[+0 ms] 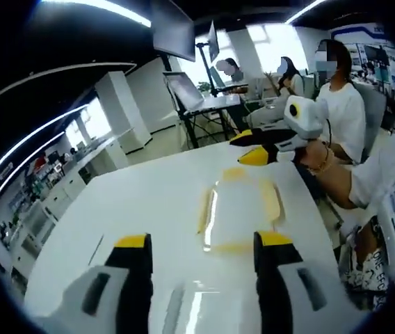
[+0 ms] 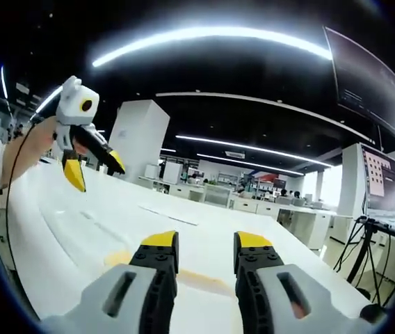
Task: Snap each plastic latch of the storage box into its locked position after aligning the lid with the box until every specified latch is closed and the lid sits flush.
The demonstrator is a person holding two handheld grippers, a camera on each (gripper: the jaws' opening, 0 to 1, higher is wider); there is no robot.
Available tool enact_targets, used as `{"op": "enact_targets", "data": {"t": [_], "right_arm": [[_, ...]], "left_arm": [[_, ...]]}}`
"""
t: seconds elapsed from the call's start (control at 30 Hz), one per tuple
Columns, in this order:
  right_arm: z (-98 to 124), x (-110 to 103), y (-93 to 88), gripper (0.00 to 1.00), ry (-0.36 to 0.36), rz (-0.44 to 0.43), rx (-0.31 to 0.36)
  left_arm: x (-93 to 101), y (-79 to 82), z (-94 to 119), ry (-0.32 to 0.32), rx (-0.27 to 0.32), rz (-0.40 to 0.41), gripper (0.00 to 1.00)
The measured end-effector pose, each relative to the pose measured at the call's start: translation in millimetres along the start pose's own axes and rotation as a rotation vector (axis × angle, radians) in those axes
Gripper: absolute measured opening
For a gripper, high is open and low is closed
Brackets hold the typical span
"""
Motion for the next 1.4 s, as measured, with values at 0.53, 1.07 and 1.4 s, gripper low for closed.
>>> {"op": "enact_targets", "data": {"t": [0.53,1.07,1.4], "right_arm": [[4.9,1.9,1.0,0.31,-0.007,-0.001,-0.016],[-6.0,-12.8,-27.1,0.11,0.119,0.005,-0.214],[-15.2,-19.1,-59.2,0.0,0.252,-0.023,-0.445]], "left_arm": [[21.1,-19.4,-70.9,-0.173,-0.213,0.044,0.32],[29.1,-48.4,-73.1,-0.219,-0.337,0.055,0.28],[27.2,-52.4,-79.7,-0.23,-0.35,0.067,0.25]]}}
Point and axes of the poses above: the point that each gripper's makers call its tool centre point, and the gripper's own axes: z roughly backward along the fingers, x roughly to its right, y roughly out of its top, the point moved 5 cm from there along z, roughly backward along the fingers, and after that the axes turned 6 degrees about z, right-handed, at the moved point
